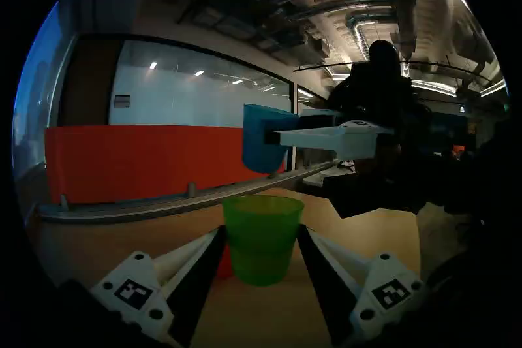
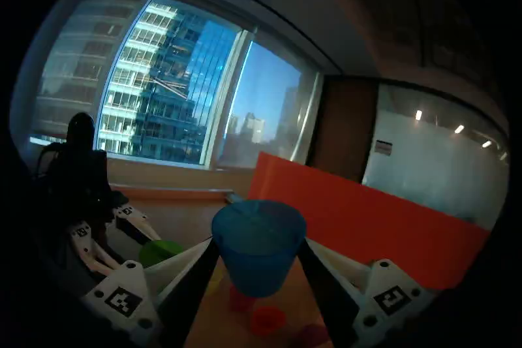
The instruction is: Pour water
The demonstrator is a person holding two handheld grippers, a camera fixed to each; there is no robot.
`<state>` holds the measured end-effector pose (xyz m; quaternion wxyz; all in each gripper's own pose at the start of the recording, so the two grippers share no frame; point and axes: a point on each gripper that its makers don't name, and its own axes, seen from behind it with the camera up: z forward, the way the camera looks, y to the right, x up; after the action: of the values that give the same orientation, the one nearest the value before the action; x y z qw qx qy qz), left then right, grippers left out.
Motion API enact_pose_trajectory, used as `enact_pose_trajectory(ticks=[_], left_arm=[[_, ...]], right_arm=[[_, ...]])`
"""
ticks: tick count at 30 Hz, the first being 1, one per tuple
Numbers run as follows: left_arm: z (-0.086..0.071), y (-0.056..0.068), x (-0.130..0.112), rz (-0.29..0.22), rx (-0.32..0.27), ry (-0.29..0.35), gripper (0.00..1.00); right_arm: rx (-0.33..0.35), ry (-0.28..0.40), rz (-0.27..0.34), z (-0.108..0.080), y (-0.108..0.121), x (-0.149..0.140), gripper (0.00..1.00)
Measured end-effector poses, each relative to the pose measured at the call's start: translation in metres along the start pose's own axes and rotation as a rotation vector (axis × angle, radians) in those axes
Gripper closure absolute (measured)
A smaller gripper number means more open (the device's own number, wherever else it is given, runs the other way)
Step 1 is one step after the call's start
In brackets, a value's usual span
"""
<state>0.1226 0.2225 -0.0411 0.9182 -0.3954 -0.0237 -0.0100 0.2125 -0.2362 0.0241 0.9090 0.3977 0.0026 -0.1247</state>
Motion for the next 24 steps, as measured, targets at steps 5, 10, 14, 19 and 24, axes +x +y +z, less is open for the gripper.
enact_pose_trajectory(ticks=[5, 10, 14, 19, 24], left_arm=[[-0.001, -0.001, -0.001, 0.002, 0.004, -0.003, 0.21], [0.0, -0.003, -0.002, 0.001, 0.005, -0.007, 0.21], [0.0, -0.004, -0.003, 0.0, 0.005, -0.011, 0.21], [-0.001, -0.005, -0.009, 0.002, 0.004, -0.023, 0.21], [0.0, -0.008, -0.016, 0.002, 0.007, -0.039, 0.21]], right_arm=[[0.008, 0.001, 0.058, -0.003, 0.0, -0.001, 0.14], [0.007, -0.006, 0.056, -0.007, -0.001, -0.005, 0.14], [0.005, -0.012, 0.055, -0.009, 0.001, -0.008, 0.14], [-0.002, -0.025, 0.057, -0.013, 0.004, -0.018, 0.14], [-0.004, -0.046, 0.058, -0.015, 0.005, -0.031, 0.14]])
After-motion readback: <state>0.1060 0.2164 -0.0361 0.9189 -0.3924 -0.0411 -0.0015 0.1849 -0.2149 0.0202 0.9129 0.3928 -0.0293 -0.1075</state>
